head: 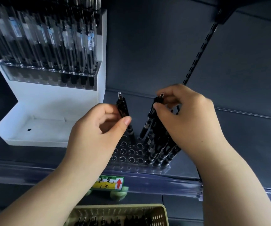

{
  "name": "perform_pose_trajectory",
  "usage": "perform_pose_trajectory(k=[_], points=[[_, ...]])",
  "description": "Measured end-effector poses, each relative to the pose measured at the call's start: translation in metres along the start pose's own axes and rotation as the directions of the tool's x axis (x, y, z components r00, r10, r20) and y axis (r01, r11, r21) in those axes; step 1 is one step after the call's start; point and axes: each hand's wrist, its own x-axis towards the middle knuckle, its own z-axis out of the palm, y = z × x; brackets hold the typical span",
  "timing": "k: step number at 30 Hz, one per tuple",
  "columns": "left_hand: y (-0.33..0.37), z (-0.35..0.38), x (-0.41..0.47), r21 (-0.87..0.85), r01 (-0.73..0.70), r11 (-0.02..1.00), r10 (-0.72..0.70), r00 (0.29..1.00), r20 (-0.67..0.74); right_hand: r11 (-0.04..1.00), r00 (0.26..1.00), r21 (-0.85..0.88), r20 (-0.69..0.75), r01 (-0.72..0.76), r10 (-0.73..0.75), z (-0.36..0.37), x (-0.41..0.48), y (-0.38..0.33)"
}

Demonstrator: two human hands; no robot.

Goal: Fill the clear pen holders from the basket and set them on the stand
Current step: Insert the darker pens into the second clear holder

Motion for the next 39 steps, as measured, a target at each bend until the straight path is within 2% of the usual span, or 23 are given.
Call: perform_pose_trajectory(k=[13,29,35,39], points=[[-0.004,-0.004,0.004,-0.005,0.008,1.0,-0.008,1.0,-0.015,0.999,1.0,-0.041,-0.03,0.005,-0.006,0.008,0.004,0.0],[-0.003,0.008,0.004,-0.065,-0.003,0.998,0.006,0.998,0.059,0.999,0.999,-0.052,-0.029,0.015,-0.017,0.003,0.002,-0.004],[-0.004,0.022,0.006,-0.017,-0.064,0.998,0.065,0.995,0.08,0.999,0.999,-0.037,-0.04,0.025,-0.026,0.001,0.001,-0.007],[-0.013,0.031,0.007,0.166,-0.115,0.979,0.096,0.988,0.119,0.998,0.998,-0.052,-0.046,0.03,-0.032,0.001,0.001,-0.007]])
